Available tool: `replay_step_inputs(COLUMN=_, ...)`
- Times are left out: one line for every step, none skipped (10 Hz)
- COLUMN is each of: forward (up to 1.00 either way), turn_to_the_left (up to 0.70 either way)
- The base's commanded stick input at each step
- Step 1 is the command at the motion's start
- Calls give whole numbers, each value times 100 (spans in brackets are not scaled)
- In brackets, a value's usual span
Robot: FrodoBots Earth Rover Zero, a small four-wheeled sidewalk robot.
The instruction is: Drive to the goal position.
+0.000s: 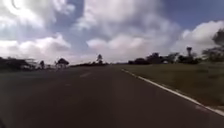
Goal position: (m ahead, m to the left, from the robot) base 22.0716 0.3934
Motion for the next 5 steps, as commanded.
replay_step_inputs(forward=100, turn_to_the_left=0)
replay_step_inputs(forward=100, turn_to_the_left=0)
replay_step_inputs(forward=100, turn_to_the_left=0)
replay_step_inputs(forward=100, turn_to_the_left=0)
replay_step_inputs(forward=100, turn_to_the_left=0)
